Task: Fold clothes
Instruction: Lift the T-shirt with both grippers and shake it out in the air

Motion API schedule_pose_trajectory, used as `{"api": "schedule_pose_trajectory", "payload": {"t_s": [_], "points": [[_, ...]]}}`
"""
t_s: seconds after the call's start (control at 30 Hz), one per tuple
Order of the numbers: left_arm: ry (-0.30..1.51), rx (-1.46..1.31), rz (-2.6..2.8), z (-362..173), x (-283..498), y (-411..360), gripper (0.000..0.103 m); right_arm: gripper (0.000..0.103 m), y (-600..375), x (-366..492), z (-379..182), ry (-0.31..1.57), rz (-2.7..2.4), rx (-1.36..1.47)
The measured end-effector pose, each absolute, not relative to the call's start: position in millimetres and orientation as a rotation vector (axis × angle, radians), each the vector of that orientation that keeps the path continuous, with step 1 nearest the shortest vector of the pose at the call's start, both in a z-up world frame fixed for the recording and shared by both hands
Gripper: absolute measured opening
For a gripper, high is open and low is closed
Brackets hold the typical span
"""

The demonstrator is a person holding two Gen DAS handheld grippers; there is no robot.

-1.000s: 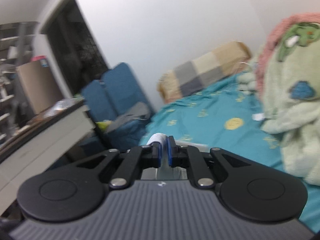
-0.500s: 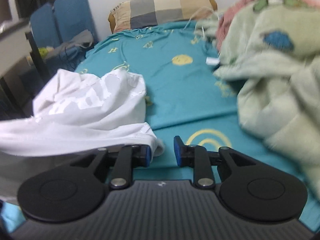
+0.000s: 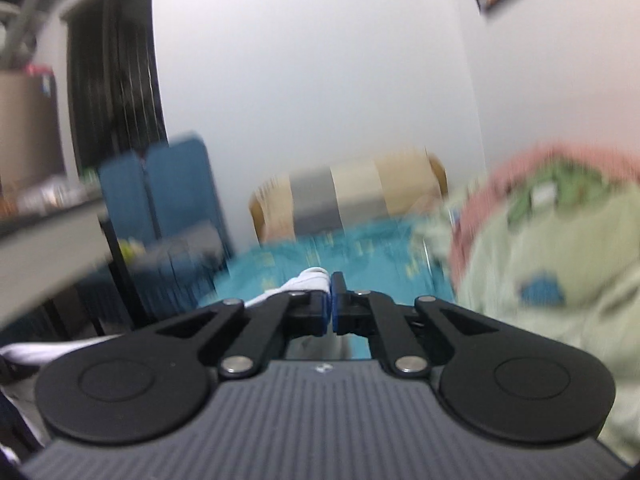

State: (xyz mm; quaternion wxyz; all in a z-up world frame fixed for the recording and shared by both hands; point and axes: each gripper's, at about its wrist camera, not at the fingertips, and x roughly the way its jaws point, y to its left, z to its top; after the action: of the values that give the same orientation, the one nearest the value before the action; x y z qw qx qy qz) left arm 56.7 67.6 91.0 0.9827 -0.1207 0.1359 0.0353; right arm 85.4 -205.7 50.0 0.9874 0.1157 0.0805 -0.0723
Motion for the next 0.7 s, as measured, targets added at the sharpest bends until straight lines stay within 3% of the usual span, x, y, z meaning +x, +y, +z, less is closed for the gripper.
{"api": "schedule_pose_trajectory", "payload": {"t_s": [0.37, 0.57, 0.7], "points": [[-0.087, -0.169, -0.008, 330, -35, 87, 0.009, 0.004, -179, -22, 288, -0.171, -0.074, 0.123], [-0.241, -0.132, -0.039, 442, -121, 93, 0.009, 0.004, -171, -106, 375, -0.307, -0.045, 0.065], [-0.253, -0.122, -0.061, 482, -142, 85, 0.009, 0.005, -175, -122, 413, -0.316, -0.033, 0.053]]}}
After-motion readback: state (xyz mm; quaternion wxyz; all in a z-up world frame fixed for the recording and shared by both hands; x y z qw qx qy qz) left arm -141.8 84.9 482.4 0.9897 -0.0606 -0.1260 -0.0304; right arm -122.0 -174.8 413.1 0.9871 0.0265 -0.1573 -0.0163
